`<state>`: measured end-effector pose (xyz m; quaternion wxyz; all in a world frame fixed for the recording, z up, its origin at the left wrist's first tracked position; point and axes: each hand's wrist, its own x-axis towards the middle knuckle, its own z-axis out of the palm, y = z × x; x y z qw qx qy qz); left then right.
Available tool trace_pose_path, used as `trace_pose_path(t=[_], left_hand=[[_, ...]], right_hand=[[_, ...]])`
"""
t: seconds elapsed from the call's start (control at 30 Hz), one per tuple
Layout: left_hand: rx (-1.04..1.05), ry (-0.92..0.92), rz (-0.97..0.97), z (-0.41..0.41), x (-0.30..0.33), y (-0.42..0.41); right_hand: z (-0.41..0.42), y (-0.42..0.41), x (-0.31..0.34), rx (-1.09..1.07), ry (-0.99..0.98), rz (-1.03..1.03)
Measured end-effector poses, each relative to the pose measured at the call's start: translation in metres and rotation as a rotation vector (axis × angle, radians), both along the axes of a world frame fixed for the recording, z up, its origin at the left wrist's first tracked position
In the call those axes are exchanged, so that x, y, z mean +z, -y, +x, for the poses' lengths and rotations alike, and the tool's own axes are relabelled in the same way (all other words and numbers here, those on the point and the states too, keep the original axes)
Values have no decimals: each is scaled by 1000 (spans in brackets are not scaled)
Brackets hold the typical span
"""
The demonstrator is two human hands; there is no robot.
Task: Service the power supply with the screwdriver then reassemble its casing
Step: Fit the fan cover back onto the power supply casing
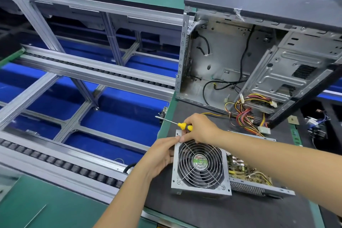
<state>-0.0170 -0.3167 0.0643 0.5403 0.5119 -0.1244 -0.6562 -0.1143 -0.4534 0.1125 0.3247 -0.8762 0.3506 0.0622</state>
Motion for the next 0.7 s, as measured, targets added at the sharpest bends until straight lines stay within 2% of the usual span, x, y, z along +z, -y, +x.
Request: trace_pose_path(t=[0.1, 0.17, 0.33, 0.47, 0.7], left_hand=[[0, -34, 42, 5, 1, 5], [-17, -47, 68, 8, 2, 7], [-62, -52, 78, 12, 0, 11], [-19, -64, 45, 9, -5, 10], [80, 20, 46, -1, -9, 9]], right_hand=[[-2, 1, -2, 95, -28, -223], [-4, 2, -5, 126, -25, -277], [-7, 9, -7, 107, -2, -128], [-9, 11, -3, 143, 1, -77], [-10, 20, 39, 290, -117, -181]])
